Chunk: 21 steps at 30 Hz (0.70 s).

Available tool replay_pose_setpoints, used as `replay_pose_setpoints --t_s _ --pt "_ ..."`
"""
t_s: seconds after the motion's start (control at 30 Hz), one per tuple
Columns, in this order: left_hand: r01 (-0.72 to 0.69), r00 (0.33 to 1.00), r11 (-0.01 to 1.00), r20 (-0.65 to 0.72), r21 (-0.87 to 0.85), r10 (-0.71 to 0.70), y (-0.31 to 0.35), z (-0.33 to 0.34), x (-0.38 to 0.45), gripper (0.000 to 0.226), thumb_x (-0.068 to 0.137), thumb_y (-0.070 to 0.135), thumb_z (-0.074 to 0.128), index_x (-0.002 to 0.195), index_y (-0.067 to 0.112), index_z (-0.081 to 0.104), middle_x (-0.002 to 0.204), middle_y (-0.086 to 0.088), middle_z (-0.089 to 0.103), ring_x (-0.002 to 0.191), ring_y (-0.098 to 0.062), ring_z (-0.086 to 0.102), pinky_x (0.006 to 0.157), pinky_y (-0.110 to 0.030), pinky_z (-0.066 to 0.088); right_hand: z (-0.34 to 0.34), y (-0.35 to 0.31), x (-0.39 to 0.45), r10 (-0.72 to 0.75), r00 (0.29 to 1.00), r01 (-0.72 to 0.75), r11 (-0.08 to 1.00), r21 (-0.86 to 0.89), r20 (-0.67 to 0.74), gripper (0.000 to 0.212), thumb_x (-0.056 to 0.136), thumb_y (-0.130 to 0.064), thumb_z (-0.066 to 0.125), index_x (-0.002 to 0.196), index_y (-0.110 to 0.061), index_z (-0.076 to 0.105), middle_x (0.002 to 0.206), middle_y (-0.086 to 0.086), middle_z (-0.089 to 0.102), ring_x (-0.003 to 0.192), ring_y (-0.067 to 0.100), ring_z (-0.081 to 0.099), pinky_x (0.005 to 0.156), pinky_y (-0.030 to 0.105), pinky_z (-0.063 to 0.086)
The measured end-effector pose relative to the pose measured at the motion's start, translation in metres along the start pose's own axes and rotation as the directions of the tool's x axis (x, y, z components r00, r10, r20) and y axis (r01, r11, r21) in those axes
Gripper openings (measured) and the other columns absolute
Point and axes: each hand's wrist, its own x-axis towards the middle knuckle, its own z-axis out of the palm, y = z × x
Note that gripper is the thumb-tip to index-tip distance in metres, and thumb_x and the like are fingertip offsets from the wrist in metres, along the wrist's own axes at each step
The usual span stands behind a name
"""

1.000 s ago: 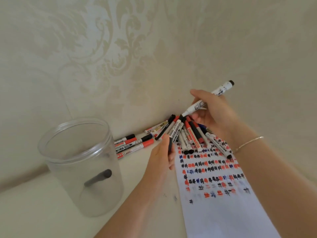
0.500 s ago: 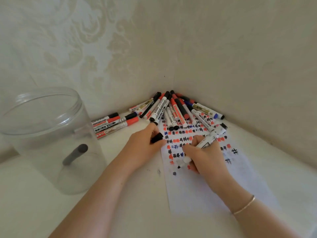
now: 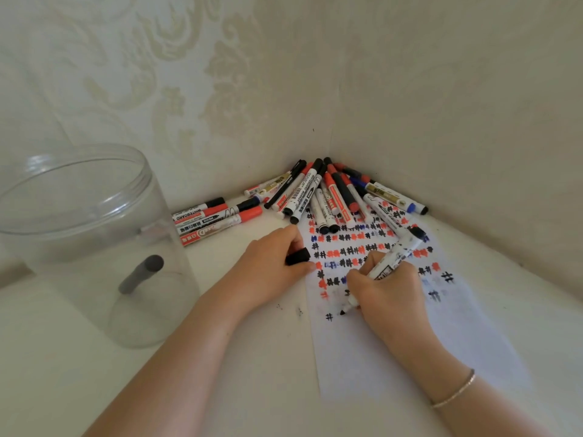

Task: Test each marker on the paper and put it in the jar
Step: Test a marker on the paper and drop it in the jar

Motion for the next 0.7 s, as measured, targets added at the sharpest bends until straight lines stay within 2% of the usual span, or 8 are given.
replay_pose_setpoints --t_s 0.1,0.23,0.4,0.53,0.63,0.7 --pt "-0.002 1.0 1.0 0.003 0.001 0.002 0.0011 -0.0001 -0.0007 0.025 0.086 0.039 0.065 0.082 0.027 0.044 0.082 0.01 0.053 0.067 -0.003 0.045 0.06 -0.02 0.033 -0.0015 -0.0002 0.0004 0.017 1.0 -0.017 1.0 0.024 0.002 0.012 0.075 0.0 0.058 0.065 0.002 0.052 0.056 0.01 0.044 0.046 0.016 0.034 0.041 0.022 0.028" --pt "-0.001 1.0 1.0 -0.005 -0.011 0.001 0.0007 0.0005 -0.0005 0.025 0.086 0.04 0.066 0.082 0.027 0.045 0.081 0.01 0.053 0.067 -0.003 0.045 0.06 -0.02 0.033 -0.0013 -0.0017 -0.0024 0.035 0.999 -0.036 0.999 0.03 0.031 0.012 0.073 0.0 0.059 0.063 -0.004 0.054 0.052 0.012 0.054 0.039 0.016 0.04 0.042 0.024 0.035" --pt "0.001 1.0 1.0 -0.003 -0.015 -0.001 0.0011 0.0003 -0.001 0.025 0.086 0.039 0.066 0.082 0.027 0.045 0.081 0.011 0.052 0.066 -0.002 0.044 0.06 -0.019 0.032 -0.0001 0.0013 -0.0013 0.006 1.0 -0.006 1.0 0.007 -0.002 0.018 0.077 0.0 0.056 0.064 -0.008 0.046 0.059 0.012 0.046 0.049 0.016 0.034 0.047 0.027 0.031" --pt "0.008 1.0 1.0 -0.006 -0.005 -0.008 0.0001 0.001 -0.0005 0.026 0.085 0.04 0.067 0.081 0.028 0.044 0.08 0.011 0.052 0.066 -0.003 0.044 0.059 -0.02 0.032 -0.0017 0.0009 -0.0011 0.029 0.999 -0.029 0.999 0.035 0.017 0.012 0.074 -0.002 0.058 0.066 0.005 0.052 0.058 0.014 0.049 0.048 0.018 0.039 0.045 0.027 0.034" --pt "0.006 1.0 1.0 -0.005 -0.01 -0.006 0.0002 0.001 0.0 0.027 0.085 0.04 0.067 0.08 0.029 0.043 0.079 0.011 0.051 0.065 -0.002 0.043 0.059 -0.02 0.031 0.0 0.0017 -0.0009 0.017 1.0 -0.017 1.0 0.012 0.005 0.014 0.073 -0.003 0.059 0.067 0.007 0.051 0.057 0.015 0.05 0.048 0.018 0.041 0.045 0.027 0.034" --pt "0.006 1.0 1.0 -0.002 -0.016 -0.006 0.0007 0.0008 -0.0001 0.027 0.085 0.04 0.067 0.079 0.03 0.042 0.078 0.012 0.05 0.065 -0.002 0.043 0.058 -0.019 0.03 0.0003 0.0016 -0.0008 0.025 1.0 -0.025 1.0 0.0 0.003 0.013 0.073 -0.002 0.059 0.068 0.007 0.052 0.059 0.024 0.053 0.05 0.018 0.04 0.047 0.029 0.036"
